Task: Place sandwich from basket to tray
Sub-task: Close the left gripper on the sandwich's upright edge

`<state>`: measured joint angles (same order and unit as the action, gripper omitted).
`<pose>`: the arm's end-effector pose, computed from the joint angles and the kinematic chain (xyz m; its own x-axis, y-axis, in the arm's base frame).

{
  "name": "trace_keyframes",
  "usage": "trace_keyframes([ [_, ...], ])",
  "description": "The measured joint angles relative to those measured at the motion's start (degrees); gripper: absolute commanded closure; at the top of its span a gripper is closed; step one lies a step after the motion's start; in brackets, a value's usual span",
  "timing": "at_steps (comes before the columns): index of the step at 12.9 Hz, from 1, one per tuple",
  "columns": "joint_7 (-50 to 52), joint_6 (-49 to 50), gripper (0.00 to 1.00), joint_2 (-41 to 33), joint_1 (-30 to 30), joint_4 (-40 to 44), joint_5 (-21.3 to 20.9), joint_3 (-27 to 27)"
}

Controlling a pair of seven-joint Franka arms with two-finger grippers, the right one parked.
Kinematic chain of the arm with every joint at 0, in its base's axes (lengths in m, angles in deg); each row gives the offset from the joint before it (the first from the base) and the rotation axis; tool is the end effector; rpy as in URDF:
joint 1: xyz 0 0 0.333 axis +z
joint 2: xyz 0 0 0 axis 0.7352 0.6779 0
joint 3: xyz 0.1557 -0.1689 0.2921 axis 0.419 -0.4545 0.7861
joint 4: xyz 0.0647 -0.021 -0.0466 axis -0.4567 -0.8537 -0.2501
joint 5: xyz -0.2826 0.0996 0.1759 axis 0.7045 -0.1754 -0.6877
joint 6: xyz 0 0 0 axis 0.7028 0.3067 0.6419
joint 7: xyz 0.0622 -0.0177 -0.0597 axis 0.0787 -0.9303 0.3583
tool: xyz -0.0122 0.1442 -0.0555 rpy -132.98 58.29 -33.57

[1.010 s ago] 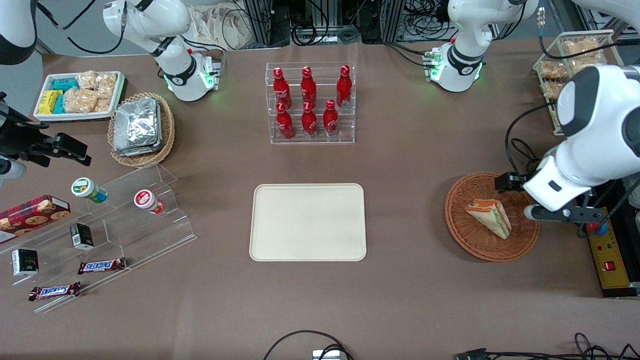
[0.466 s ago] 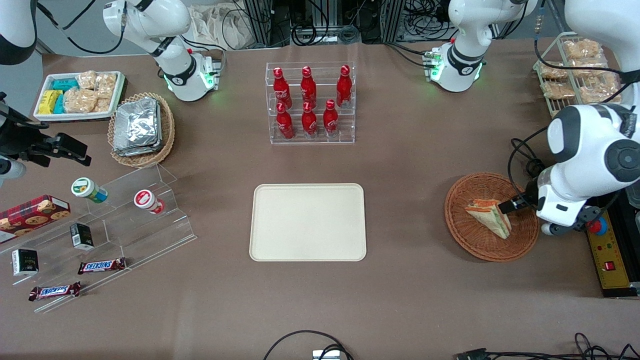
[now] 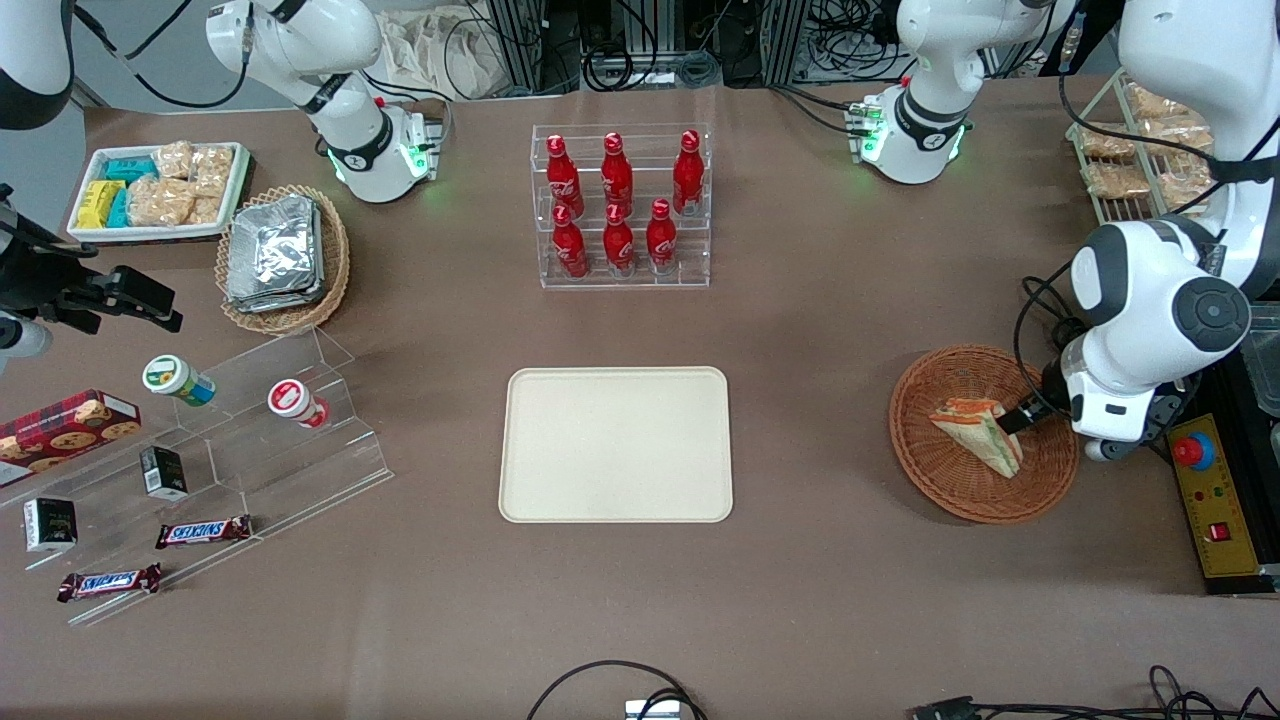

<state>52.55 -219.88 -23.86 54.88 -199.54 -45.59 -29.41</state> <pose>0.5560 0.0250 0.3434 0.8369 0.5472 -0.0150 0.5464 -0.8367 -0.0361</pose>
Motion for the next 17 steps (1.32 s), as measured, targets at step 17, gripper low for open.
trace_keyframes([
  [17, 21.68, -1.65, 0.0, 7.6, -0.34, 4.44, 0.89, -0.2],
])
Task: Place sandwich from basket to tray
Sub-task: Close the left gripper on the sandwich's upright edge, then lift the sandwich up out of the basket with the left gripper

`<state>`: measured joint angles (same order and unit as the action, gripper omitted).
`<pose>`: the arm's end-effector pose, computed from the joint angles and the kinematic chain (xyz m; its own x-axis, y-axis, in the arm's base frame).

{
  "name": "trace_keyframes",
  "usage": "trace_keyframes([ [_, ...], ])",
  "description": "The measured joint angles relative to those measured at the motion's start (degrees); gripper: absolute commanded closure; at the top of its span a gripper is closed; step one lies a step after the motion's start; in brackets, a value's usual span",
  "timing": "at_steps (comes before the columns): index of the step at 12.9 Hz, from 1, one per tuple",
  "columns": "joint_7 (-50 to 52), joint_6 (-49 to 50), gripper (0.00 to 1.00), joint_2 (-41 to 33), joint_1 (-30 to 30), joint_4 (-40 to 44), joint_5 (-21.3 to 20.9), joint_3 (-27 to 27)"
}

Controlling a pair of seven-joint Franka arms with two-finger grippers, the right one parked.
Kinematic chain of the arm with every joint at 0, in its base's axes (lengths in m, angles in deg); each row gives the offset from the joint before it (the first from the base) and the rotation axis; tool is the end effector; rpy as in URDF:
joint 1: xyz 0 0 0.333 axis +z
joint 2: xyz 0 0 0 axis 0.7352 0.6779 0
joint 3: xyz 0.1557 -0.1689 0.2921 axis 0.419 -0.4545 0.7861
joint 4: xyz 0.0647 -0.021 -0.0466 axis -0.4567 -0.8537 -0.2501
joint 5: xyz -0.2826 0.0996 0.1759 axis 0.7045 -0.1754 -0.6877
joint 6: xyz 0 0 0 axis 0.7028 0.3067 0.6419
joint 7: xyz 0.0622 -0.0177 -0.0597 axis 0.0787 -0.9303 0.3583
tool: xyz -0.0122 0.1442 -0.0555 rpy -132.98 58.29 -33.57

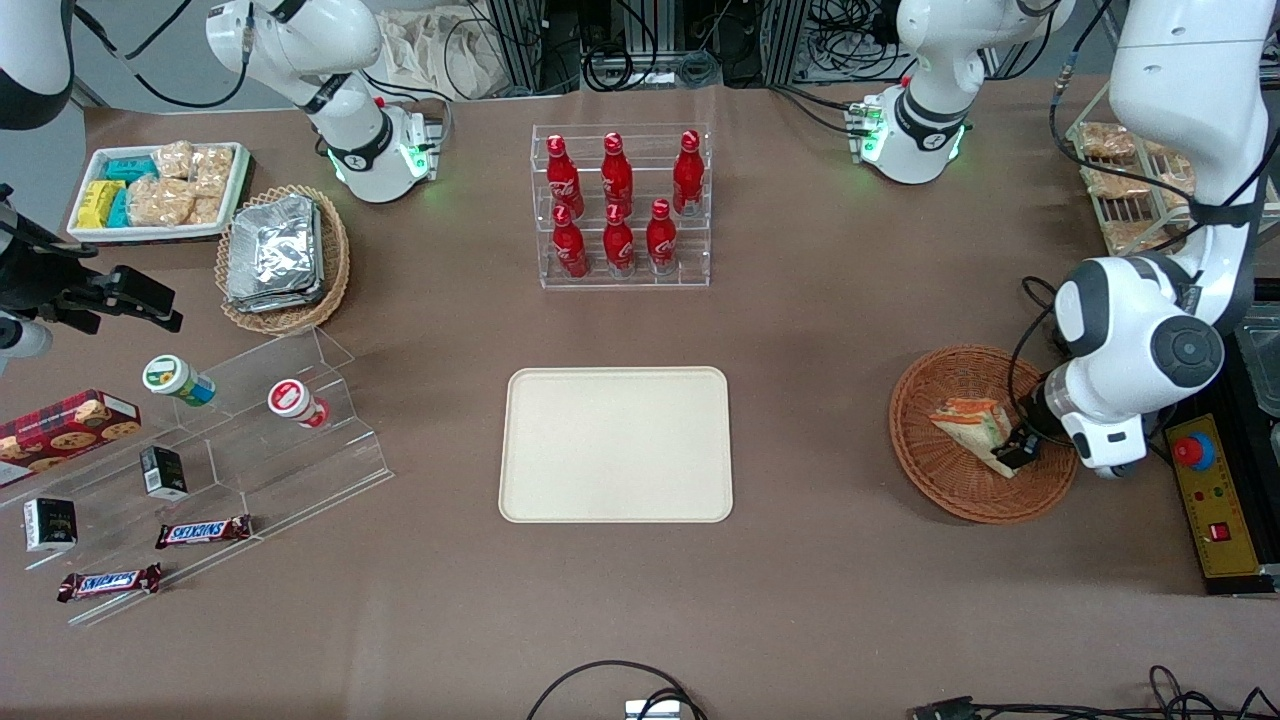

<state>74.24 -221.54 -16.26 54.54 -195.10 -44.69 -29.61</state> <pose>0.5855 0.0204 0.2996 0.5720 0.8195 -0.0367 0.8183 -0.5731 -0.0442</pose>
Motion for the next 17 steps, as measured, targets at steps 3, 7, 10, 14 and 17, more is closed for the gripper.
trace_keyframes([
  [3, 0.21, -0.12, 0.0, 2.18, -0.36, 0.19, 0.43, -0.16],
  [7, 0.23, -0.16, 0.17, 3.39, -0.42, 0.49, 0.44, -0.21],
  [10, 0.2, -0.08, 1.0, 3.39, -0.33, 0.93, 0.43, -0.2],
  [14, -0.96, 0.82, 1.0, 3.4, -0.34, 1.53, 0.43, -0.2],
  [17, -8.3, 6.36, 1.0, 2.9, -0.43, 6.08, 0.42, -0.33],
])
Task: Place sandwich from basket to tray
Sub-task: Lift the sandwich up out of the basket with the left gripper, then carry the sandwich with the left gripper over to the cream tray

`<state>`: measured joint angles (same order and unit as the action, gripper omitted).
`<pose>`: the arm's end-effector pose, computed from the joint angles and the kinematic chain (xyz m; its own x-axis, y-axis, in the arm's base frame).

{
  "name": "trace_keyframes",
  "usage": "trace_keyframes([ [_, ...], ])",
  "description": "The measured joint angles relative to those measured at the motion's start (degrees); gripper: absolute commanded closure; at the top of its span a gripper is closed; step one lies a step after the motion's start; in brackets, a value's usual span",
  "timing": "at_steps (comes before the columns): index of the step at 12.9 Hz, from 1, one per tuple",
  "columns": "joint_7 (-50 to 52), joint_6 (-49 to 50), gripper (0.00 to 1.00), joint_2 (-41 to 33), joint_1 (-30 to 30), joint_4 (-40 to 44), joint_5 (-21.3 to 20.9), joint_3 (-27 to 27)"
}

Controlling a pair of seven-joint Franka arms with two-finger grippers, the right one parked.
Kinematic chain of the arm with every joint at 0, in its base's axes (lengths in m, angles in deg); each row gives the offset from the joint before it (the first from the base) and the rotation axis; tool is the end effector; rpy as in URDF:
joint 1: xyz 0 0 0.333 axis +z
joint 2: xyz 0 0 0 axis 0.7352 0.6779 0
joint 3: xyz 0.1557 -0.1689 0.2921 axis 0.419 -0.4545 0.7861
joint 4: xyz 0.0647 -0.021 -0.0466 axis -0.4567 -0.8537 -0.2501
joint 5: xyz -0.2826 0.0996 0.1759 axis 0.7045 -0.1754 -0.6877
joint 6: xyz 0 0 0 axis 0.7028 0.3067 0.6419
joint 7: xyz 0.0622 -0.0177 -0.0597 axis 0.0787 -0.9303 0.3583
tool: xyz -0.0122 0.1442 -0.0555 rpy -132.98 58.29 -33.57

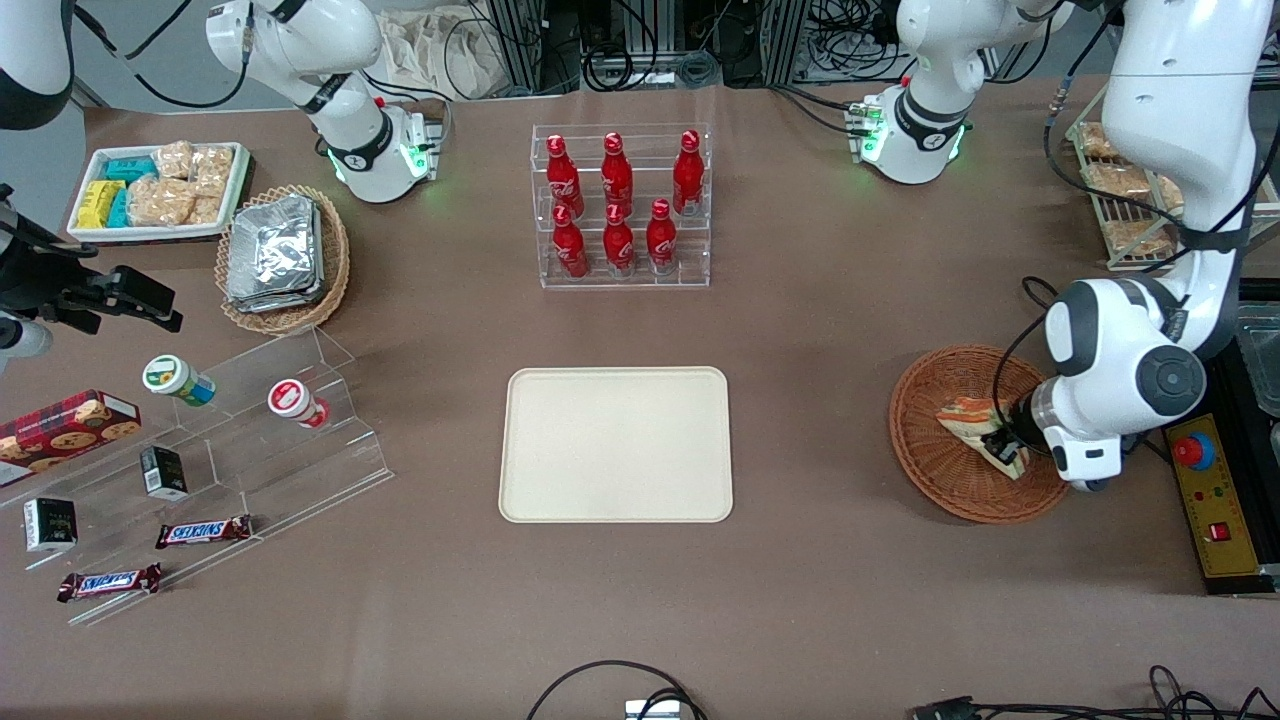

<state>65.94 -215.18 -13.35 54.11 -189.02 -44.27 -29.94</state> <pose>0.6023 0.0146 0.3008 0.6837 0.7244 -0.0880 0.7211 -0.6892 -0.0713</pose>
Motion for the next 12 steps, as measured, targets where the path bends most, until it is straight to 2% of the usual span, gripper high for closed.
trace_keyframes([
  [4, -14.66, 18.5, 1.0, -1.54, -0.18, 15.79, -0.06, -3.41],
  [6, -16.3, 25.4, 1.0, -1.75, -1.86, 22.31, -0.43, -5.87],
  [8, -16.47, 30.43, 1.0, -1.82, -6.03, 26.52, -0.68, -6.42],
  [12, -16.65, 33.5, 1.0, -1.68, -13.59, 29.89, -0.78, -6.86],
])
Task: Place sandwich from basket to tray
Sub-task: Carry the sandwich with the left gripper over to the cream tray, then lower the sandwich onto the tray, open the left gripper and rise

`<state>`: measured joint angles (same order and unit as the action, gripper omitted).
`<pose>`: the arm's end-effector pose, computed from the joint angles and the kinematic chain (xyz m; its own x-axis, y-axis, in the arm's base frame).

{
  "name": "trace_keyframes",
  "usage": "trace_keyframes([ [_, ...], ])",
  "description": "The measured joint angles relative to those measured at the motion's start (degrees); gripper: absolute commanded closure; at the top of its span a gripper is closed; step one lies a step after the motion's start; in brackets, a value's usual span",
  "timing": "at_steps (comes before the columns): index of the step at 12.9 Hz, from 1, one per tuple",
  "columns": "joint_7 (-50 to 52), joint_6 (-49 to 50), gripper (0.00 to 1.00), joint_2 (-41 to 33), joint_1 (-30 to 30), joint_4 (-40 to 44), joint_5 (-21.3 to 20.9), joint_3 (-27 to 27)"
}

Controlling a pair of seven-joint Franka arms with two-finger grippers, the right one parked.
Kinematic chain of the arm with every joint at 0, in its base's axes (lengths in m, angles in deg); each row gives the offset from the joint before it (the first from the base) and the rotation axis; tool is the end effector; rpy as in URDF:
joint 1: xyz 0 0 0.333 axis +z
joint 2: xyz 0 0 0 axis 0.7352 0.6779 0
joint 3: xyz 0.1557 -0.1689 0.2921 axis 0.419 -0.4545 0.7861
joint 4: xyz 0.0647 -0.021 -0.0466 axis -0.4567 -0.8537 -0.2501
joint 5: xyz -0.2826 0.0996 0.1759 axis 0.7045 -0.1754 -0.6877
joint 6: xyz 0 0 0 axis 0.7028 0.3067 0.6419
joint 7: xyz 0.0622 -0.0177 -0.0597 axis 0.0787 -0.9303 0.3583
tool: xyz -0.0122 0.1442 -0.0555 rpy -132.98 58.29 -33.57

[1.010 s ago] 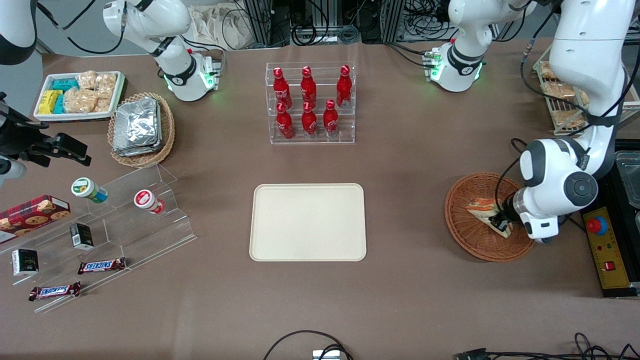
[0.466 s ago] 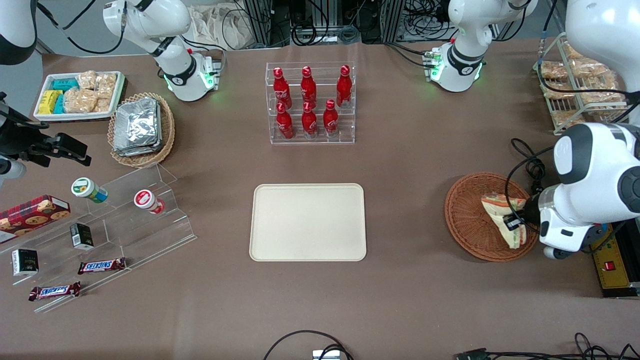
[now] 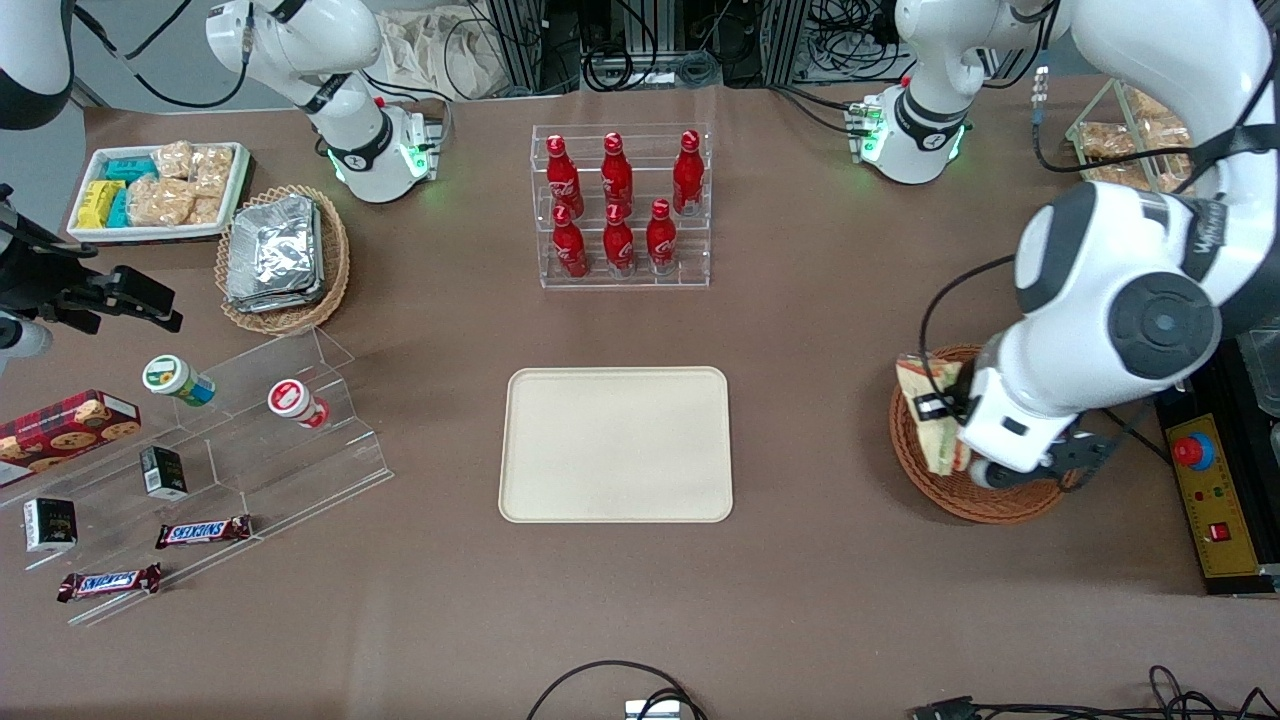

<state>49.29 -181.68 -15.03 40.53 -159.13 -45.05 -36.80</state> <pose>0.6054 -0.1819 0.4922 0.9727 0.1868 -0.1378 0.1831 -0.9823 -0.0390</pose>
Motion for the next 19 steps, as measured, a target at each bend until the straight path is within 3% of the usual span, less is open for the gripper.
trace_keyframes([
  [3, 2.7, -1.35, 1.0, 3.75, -8.55, 0.74, -0.04, -0.04],
  [7, 10.29, -9.41, 1.0, 15.17, -17.04, 6.1, -0.2, 0.12],
  [11, 10.86, -15.75, 1.0, 23.4, -18.8, 7.67, -0.31, 0.18],
  [16, 10.81, -18.36, 1.0, 26.46, -20.92, 7.87, -3.75, 0.17],
  [17, 10.81, -18.93, 0.91, 26.66, -21.23, 7.9, -3.83, 0.18],
  [19, 10.8, -20.22, 0.34, 26.98, -21.4, 7.87, -3.94, 0.19],
])
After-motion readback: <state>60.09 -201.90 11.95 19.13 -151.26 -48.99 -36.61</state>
